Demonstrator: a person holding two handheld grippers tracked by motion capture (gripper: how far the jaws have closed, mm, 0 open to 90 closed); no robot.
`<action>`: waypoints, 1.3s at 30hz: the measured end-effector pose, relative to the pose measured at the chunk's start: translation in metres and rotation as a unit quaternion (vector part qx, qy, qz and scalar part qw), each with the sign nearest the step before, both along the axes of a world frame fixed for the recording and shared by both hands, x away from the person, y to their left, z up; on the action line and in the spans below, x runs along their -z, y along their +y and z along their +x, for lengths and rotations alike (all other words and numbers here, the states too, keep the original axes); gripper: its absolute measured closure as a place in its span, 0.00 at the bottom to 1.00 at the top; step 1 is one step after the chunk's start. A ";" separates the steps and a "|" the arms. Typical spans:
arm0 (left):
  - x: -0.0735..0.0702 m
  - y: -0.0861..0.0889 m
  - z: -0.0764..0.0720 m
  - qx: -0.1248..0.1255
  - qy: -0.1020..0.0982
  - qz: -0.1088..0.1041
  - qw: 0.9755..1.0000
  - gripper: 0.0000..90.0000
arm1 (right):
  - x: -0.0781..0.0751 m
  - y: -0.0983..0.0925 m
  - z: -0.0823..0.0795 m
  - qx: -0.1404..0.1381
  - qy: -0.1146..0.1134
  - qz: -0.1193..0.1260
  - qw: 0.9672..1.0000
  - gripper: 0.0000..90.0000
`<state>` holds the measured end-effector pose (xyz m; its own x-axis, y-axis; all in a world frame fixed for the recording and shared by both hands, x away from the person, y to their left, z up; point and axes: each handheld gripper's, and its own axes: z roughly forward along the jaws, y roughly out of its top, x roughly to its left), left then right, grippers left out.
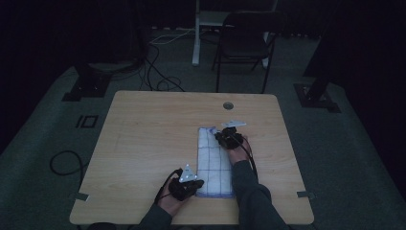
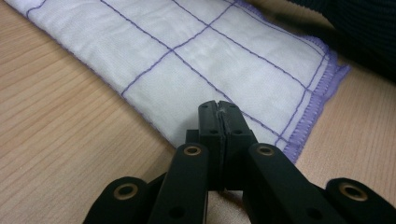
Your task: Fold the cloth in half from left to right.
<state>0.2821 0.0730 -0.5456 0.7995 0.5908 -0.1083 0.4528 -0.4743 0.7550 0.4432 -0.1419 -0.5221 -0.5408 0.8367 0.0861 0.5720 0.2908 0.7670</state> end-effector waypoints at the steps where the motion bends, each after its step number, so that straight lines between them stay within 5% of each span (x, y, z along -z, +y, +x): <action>1: 0.000 0.000 0.000 0.000 0.000 0.000 1.000 1.00 | -0.001 -0.002 0.001 0.003 0.001 0.002 1.000 0.93; 25: 0.000 0.001 0.000 -0.004 0.004 -0.006 1.000 1.00 | 0.004 -0.042 0.014 0.052 0.015 -0.003 0.999 0.91; 34: 0.000 0.001 0.000 -0.005 0.005 -0.006 1.000 1.00 | 0.013 -0.037 0.017 0.040 0.038 0.015 0.998 0.76; 39: 0.000 0.002 0.000 -0.008 0.006 -0.010 1.000 1.00 | 0.013 -0.036 0.018 0.047 0.044 0.000 0.998 0.99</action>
